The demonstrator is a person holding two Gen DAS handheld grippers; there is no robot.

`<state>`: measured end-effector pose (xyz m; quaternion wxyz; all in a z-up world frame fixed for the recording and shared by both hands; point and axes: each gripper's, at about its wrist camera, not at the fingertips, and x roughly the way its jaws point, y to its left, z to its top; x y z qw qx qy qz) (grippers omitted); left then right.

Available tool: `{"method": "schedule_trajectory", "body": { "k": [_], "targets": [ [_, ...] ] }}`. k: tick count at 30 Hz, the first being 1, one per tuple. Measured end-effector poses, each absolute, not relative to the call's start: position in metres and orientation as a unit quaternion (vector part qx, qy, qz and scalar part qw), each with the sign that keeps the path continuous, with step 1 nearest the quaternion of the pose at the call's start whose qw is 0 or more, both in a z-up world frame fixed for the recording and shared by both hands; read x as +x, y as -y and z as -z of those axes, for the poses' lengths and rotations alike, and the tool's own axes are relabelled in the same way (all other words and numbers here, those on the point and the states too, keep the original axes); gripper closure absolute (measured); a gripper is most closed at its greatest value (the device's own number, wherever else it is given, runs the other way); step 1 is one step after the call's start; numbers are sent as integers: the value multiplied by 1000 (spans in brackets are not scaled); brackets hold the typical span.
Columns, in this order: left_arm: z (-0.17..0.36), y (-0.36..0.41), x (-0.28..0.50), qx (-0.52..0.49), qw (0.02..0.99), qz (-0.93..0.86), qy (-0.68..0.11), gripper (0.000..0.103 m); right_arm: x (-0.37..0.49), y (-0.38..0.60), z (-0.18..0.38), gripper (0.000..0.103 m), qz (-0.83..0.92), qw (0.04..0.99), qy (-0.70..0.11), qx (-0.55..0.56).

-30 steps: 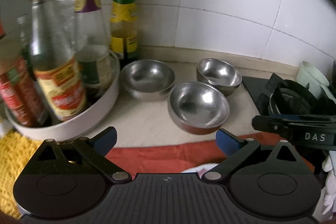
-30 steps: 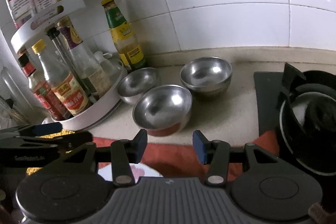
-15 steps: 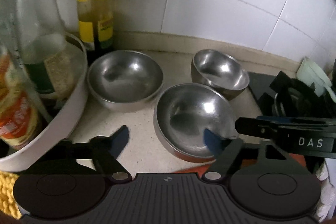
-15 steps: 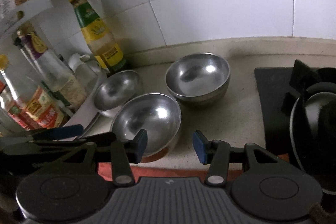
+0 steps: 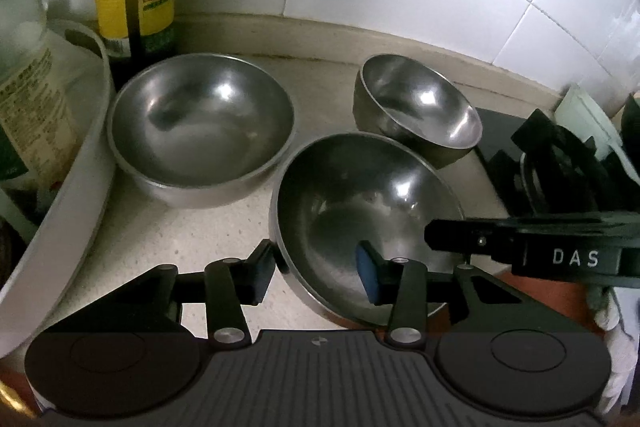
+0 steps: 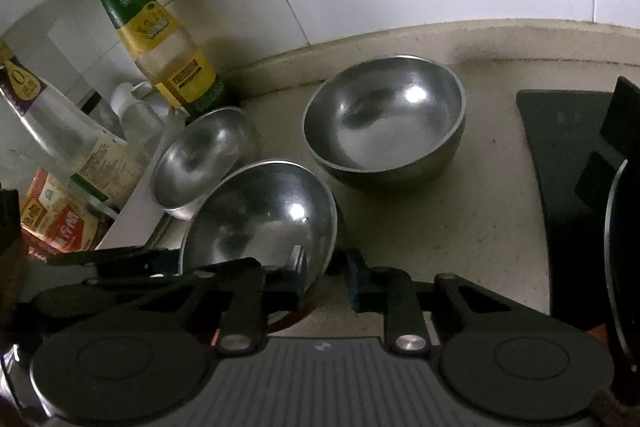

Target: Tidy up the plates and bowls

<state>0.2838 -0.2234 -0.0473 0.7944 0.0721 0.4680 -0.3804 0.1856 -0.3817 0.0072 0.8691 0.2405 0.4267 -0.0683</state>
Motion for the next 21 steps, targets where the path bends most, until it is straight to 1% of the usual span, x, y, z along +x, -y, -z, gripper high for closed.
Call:
{"method": "schedule_trajectory", "body": {
  "k": [5,9,12,14,16,21],
  "targets": [
    [33,212,272,70,797,386,-459,45,178,377,-11,85,62,860,-438,254],
    [23,203,261,67,803,386,-448,43,164,372,-22,85,49,861,-432,264],
    [22,200,253,64,807,369,-457,43,157,367,-27,85,37,863,-430,263],
    [17,199,243,63,812,365,-452,40,154,363,-29,85,28,862,-430,266],
    [13,205,232,67,815,366,-444,39,145,359,-35,85,17,864,-429,263],
    [9,227,210,74,809,385,-439,38,118,365,-44,85,16,869,-427,248]
  ]
}}
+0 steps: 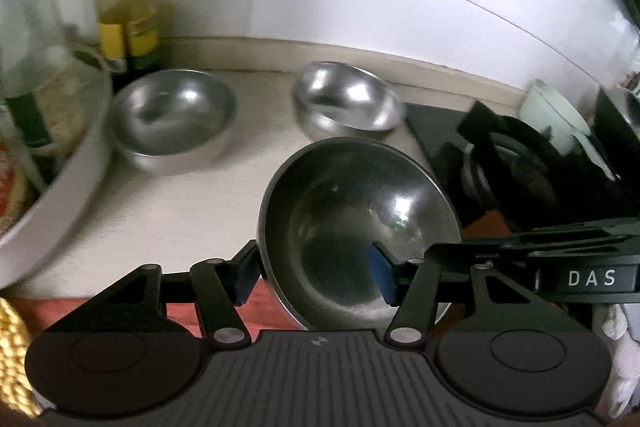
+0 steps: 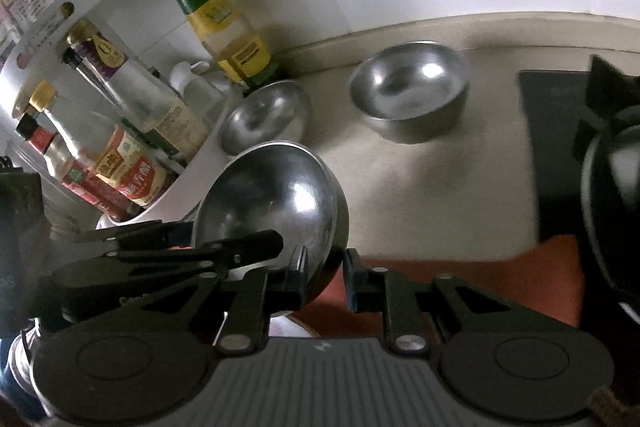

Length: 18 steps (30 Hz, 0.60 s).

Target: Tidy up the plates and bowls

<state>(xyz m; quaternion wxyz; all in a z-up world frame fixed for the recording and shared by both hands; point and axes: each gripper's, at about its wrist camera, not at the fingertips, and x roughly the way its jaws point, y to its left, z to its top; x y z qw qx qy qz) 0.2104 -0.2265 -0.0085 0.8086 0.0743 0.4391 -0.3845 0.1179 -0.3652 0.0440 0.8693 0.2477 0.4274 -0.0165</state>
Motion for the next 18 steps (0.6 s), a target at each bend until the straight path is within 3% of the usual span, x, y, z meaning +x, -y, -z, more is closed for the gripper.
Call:
{"method": "schedule_trajectory", "body": {
  "k": [9,14,18],
  "targets": [
    [31,264,191,103,779,408,-464,39,75,394,-33,83,63,856,-442,261],
    [11,242,198,85,806,385,-443,29,64,407,-29,81,70,855,-436,272],
    [0,215,210,68,830,346,-432,26,59,420,-44,80,90,868,-419,251]
  ]
}}
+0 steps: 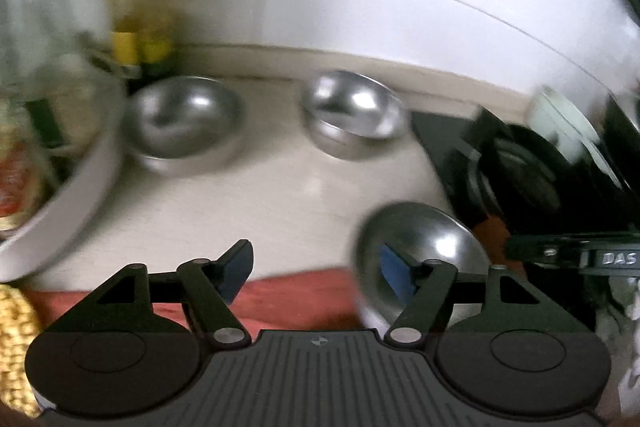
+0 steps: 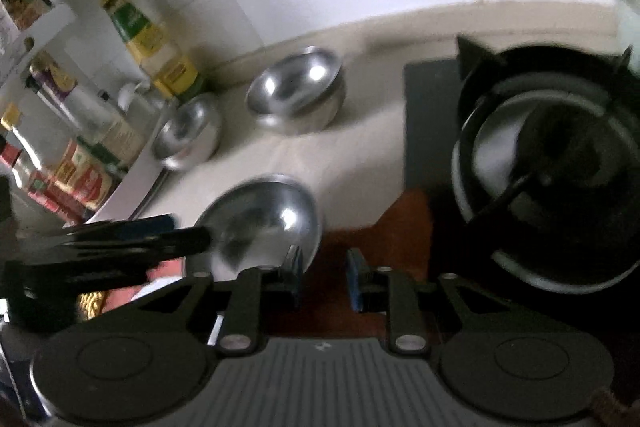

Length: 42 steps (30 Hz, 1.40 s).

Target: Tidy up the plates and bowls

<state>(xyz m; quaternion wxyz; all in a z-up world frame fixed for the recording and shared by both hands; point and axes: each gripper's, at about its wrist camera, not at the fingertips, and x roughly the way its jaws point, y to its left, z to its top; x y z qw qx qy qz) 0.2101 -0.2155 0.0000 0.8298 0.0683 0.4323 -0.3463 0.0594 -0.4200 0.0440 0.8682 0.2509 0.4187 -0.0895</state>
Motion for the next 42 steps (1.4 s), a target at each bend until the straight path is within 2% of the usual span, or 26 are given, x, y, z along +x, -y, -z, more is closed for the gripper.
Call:
{"method": "schedule_trajectory", "body": {
  "k": [8,19,21,23,28,33,37,40,42],
  "targets": [
    [12,187,247,5,842,266,-469,28,93,428,-58,79,68,880,-407,234],
    [25,175,290,-151,856,150,-472,25,242,386,-56,77,-52,887,-417,190],
    [29,174,296,-176,853,129,-473,25,267,385,-51,76,-59,886,-422,184],
    [35,175,301,-197,849,118,-476,21,293,382,-44,69,-70,882,-432,172],
    [43,180,311,-233,846,89,-471,20,341,375,-23,68,-96,870,-459,151],
    [48,185,315,-234,855,71,-456,24,373,368,1,68,-111,863,-476,132],
    [47,187,318,-216,849,97,-472,43,380,364,11,74,-125,854,-489,126],
    [44,191,307,-172,853,116,-479,35,371,361,11,76,-126,849,-499,121],
    [40,187,293,-142,855,131,-481,35,358,361,8,78,-137,839,-510,128]
  ]
}}
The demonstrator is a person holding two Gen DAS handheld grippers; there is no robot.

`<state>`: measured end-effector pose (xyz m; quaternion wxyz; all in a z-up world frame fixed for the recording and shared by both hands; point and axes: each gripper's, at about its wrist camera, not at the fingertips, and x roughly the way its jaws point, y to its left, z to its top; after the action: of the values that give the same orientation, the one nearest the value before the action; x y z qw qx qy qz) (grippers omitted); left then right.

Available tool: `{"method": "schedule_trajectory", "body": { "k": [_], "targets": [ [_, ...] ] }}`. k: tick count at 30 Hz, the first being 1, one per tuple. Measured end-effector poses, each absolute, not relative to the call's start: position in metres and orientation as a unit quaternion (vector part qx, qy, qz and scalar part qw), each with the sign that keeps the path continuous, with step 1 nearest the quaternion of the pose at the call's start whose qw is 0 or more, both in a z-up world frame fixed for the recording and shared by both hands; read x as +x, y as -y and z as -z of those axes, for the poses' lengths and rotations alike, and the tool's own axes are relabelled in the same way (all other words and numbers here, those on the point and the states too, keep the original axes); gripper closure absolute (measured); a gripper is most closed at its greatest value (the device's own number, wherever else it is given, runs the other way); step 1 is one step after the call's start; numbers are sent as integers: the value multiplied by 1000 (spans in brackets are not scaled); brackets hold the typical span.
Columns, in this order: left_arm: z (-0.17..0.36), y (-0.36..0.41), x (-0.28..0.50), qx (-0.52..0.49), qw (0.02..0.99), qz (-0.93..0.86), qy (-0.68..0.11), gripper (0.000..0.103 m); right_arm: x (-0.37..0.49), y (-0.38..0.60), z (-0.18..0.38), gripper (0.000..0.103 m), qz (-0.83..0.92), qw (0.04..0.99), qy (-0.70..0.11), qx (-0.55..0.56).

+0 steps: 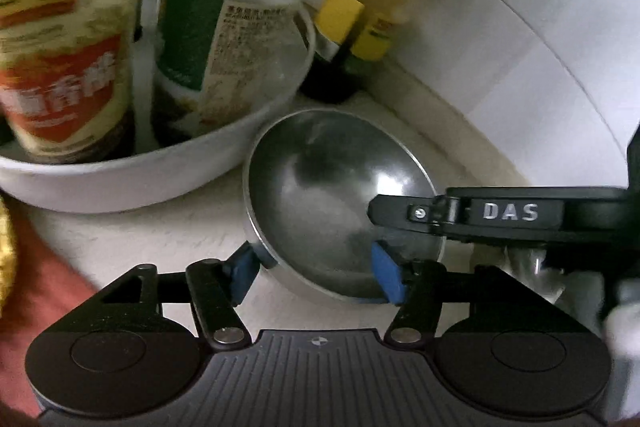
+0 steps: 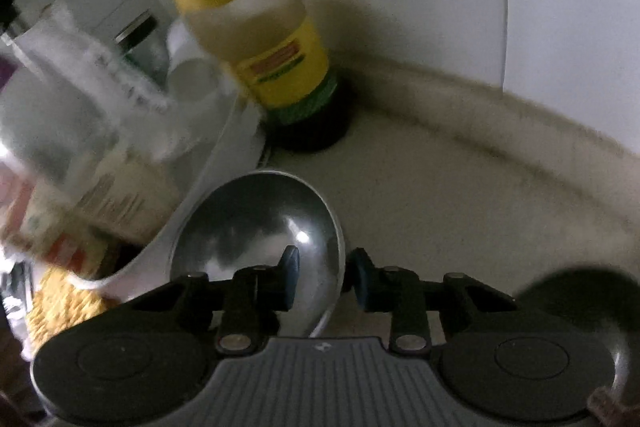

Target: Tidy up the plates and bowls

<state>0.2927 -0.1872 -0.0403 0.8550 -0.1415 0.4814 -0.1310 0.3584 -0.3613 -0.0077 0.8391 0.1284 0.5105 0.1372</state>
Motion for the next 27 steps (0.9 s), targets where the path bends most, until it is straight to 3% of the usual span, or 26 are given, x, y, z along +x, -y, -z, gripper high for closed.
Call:
{"method": "schedule_trajectory", "body": {
  "k": [3,7,15,18,21,23,27],
  "targets": [
    [37,171,276,-133,846,150,-494,35,336,358,4,78,-154,828,-524,125],
    [32,149,262,-112,863,128,-476,23,312,354,5,79,-165,815,-540,132],
    [44,144,273,-109,867,105,-475,23,302,359,7,74,-146,817,-534,158],
    [46,154,271,-77,877,103,-463,33,295,362,8,70,-142,816,-535,166],
    [49,166,272,-53,877,116,-462,49,290,355,11,70,-131,828,-528,140],
    [48,171,274,-55,871,131,-470,59,285,353,13,81,-133,825,-530,145],
    [46,185,270,-31,871,143,-469,57,280,343,18,85,-139,819,-536,150]
  ]
}}
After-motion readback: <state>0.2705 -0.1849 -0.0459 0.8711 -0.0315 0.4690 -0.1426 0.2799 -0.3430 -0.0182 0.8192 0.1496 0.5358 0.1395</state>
